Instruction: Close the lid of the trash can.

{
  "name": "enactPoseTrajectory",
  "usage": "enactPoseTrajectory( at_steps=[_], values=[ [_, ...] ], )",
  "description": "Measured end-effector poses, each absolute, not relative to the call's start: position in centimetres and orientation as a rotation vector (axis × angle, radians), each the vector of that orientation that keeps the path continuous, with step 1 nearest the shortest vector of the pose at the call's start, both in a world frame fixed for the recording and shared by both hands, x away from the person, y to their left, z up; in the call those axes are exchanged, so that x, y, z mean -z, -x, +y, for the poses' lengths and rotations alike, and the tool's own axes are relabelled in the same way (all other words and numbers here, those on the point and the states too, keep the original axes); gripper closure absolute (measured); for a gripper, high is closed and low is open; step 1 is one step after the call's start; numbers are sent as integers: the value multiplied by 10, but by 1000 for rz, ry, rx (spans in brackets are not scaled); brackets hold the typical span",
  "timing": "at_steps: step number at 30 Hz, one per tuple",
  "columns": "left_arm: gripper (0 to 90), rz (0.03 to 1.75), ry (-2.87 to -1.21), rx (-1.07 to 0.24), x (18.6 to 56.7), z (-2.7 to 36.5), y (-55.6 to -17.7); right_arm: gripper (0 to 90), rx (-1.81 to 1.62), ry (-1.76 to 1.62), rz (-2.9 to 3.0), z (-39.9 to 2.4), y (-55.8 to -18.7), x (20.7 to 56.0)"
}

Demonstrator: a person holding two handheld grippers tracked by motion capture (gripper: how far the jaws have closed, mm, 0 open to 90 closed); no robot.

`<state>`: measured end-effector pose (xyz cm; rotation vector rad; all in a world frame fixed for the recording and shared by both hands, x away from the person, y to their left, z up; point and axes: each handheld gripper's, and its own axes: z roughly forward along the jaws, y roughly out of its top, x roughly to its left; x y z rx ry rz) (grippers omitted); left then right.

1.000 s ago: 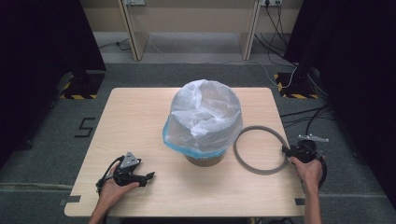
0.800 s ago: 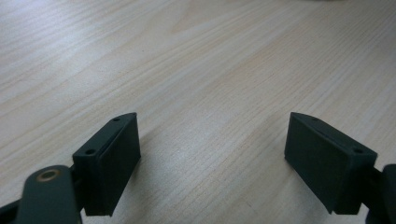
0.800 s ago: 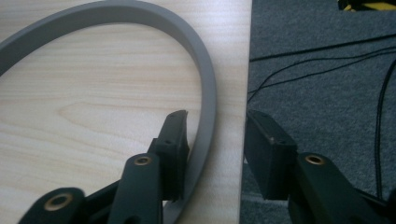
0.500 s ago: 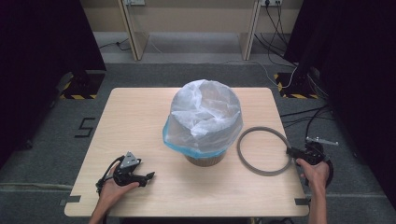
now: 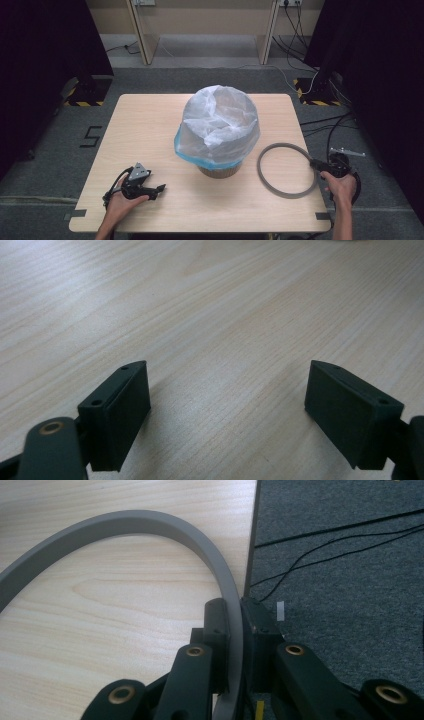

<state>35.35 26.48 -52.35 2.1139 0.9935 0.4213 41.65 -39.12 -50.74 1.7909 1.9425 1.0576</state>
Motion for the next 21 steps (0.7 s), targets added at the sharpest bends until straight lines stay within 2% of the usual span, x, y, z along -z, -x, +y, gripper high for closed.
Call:
enactPoseTrajectory(
  at_steps=[21],
  values=[
    [172,994,-2114,-420,523,265,-354,840,-1230,-1781,1925,-406,-416,499]
  ],
)
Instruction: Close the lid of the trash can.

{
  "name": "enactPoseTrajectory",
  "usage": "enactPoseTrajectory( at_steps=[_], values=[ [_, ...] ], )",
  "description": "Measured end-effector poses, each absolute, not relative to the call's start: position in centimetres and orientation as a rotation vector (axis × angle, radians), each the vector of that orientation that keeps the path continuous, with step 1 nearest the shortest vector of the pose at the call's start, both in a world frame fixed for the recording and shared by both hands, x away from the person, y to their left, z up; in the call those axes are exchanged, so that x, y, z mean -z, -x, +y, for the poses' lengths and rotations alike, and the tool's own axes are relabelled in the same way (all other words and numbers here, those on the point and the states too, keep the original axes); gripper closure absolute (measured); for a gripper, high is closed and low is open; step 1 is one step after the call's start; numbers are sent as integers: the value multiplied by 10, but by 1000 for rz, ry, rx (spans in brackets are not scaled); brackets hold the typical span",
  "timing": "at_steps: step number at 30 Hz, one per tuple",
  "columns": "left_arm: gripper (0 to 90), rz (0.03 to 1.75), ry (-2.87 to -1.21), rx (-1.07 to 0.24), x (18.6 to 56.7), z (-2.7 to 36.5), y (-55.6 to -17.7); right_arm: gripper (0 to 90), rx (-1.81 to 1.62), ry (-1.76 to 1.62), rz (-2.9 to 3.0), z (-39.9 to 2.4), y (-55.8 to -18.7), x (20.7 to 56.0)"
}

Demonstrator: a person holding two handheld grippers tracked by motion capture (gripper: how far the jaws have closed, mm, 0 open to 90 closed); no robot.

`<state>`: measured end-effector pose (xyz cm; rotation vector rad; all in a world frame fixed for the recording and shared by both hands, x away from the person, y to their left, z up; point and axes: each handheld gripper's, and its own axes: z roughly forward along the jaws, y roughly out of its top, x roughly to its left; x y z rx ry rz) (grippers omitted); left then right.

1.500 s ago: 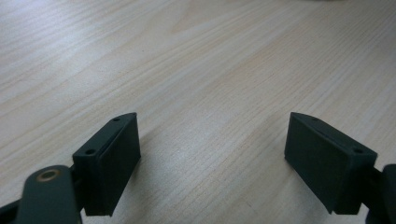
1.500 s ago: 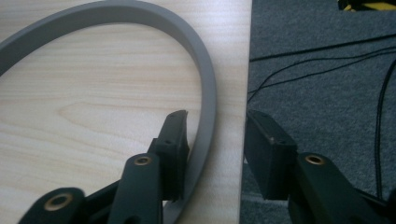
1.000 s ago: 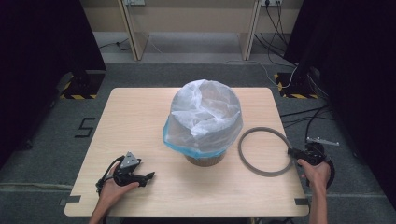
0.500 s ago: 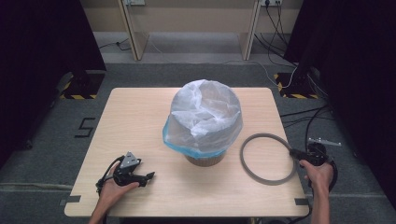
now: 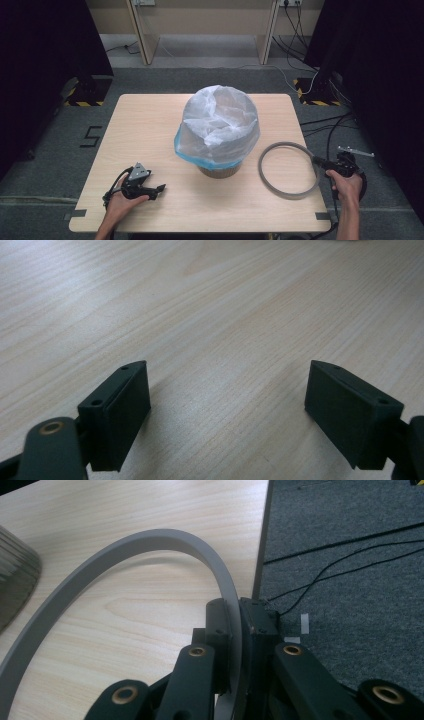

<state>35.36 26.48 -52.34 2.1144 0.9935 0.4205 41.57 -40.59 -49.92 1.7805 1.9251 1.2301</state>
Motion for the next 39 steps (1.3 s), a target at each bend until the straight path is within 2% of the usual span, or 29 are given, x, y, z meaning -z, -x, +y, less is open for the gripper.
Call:
enactPoseTrajectory(
  at_steps=[12,30,39],
  values=[
    [172,993,-2115,-421,523,265,-354,840,-1331,-1752,1899,-409,-420,481],
    [172,995,-2113,-418,523,265,-354,839,-1388,-1590,1942,-406,-445,380],
    [172,995,-2113,-417,523,265,-354,840,-1455,-1542,1946,-403,-458,342]
  ],
)
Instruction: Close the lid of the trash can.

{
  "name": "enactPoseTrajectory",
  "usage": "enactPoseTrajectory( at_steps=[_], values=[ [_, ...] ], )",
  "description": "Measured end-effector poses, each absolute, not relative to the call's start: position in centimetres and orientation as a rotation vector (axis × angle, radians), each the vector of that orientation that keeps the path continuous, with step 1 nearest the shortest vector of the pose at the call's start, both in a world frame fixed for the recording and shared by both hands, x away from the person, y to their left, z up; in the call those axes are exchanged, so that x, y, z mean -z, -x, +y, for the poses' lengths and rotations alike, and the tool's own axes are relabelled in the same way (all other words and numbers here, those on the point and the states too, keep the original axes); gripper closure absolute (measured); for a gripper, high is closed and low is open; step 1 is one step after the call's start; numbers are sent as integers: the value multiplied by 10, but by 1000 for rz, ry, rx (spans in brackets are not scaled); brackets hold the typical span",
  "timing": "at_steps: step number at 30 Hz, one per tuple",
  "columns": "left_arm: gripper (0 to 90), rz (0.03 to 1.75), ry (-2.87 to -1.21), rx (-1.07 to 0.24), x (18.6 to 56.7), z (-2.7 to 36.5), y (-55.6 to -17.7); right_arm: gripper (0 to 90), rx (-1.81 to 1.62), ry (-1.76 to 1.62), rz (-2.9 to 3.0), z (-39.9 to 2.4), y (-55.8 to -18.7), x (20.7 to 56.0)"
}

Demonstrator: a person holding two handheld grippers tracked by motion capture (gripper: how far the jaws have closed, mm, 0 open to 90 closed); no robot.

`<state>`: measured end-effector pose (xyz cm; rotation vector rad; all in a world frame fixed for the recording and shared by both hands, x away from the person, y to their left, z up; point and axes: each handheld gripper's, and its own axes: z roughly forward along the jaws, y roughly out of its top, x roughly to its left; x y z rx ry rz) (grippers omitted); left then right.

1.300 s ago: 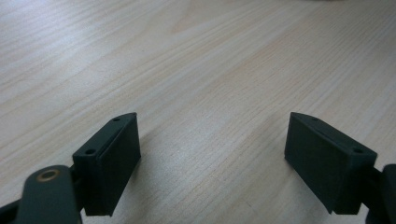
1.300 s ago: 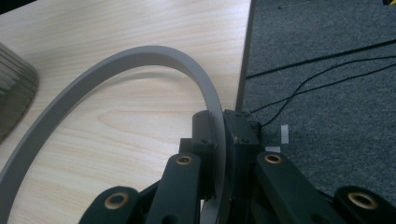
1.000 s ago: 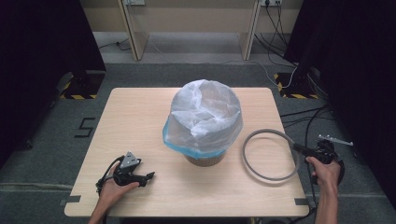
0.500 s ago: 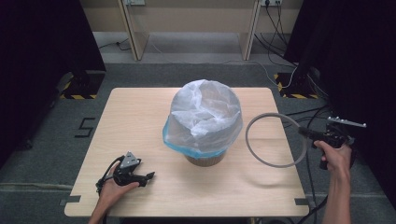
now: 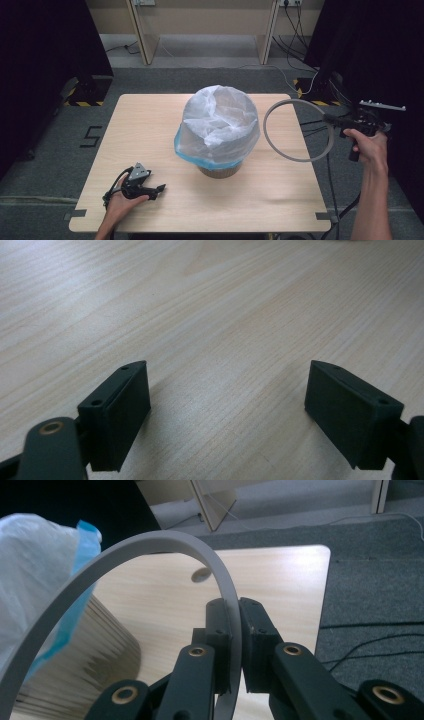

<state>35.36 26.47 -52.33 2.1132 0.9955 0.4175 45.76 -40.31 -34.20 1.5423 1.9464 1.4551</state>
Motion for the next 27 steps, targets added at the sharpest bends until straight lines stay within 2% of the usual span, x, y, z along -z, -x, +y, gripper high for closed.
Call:
enactPoseTrajectory(
  at_steps=[13,27],
  values=[
    [172,996,-2113,-418,523,265,-354,839,-1522,-1420,1944,-388,-469,283],
    [172,996,-2113,-418,523,265,-353,839,-1618,-1209,2137,-293,-500,251]
  ],
)
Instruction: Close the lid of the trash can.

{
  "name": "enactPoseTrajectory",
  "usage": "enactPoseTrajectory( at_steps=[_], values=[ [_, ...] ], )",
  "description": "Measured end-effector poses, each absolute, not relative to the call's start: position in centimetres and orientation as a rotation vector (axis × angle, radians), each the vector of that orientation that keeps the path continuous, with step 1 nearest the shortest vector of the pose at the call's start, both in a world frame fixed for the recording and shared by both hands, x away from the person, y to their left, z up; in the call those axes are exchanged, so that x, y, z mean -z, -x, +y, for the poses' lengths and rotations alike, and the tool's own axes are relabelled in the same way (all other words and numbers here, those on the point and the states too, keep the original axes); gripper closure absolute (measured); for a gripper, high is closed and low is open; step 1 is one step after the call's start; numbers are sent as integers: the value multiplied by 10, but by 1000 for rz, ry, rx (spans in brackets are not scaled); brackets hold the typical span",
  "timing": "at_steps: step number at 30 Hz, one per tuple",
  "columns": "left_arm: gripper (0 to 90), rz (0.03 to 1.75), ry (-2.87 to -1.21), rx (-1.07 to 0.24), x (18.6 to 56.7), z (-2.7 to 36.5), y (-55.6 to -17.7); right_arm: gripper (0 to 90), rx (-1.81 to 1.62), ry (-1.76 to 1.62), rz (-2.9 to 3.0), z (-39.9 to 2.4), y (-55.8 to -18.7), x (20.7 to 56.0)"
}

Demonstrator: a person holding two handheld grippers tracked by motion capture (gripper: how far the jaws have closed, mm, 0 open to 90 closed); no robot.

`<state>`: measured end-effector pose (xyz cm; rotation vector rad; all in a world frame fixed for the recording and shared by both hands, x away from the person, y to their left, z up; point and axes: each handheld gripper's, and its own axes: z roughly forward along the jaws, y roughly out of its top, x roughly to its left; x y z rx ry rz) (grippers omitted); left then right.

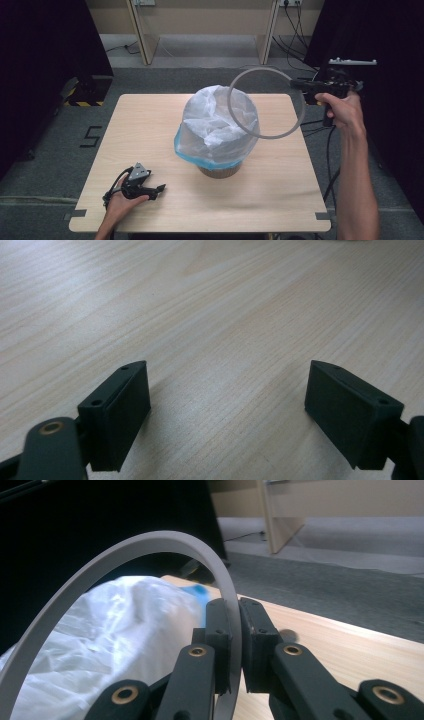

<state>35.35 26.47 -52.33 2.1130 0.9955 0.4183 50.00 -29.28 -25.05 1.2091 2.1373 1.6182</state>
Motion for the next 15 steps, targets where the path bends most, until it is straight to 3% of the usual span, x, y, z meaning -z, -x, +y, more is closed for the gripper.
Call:
enactPoseTrajectory(
  at_steps=[15],
  values=[
    [172,994,-2116,-419,523,265,-354,839,-1607,-1147,2341,-216,-529,245]
  ],
)
